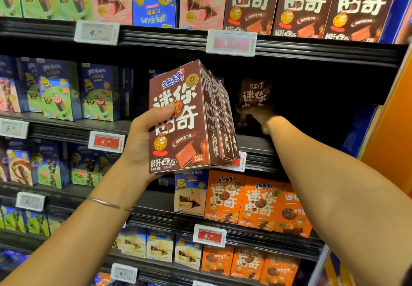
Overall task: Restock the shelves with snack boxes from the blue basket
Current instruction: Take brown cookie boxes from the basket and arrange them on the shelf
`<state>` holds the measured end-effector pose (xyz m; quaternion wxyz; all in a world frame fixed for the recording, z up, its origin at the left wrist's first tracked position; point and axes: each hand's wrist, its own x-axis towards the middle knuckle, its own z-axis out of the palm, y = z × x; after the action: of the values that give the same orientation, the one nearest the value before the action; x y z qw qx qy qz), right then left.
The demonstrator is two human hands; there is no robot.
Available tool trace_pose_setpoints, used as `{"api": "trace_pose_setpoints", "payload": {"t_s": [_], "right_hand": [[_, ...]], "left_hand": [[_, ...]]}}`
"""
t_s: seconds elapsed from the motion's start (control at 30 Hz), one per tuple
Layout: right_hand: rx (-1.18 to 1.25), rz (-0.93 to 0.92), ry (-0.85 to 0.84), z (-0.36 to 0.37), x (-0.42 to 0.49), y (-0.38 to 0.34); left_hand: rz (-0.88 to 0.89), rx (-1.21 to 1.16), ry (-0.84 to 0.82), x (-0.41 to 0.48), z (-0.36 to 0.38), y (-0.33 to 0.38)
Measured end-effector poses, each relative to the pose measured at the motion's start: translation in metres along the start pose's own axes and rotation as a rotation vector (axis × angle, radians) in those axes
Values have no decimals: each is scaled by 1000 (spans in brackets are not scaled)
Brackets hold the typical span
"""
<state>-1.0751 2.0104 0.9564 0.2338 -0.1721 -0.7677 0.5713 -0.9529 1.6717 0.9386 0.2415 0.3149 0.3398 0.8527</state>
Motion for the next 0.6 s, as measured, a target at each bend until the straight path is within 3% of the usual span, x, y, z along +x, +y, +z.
{"api": "trace_pose_setpoints", "payload": {"t_s": [0.2, 0.6], "right_hand": [[21, -24, 6, 3, 1, 2], [-25, -6, 191, 11, -7, -1]], "left_hand": [[-21, -9, 8, 0, 1, -3], [-18, -9, -18, 3, -3, -5]]}}
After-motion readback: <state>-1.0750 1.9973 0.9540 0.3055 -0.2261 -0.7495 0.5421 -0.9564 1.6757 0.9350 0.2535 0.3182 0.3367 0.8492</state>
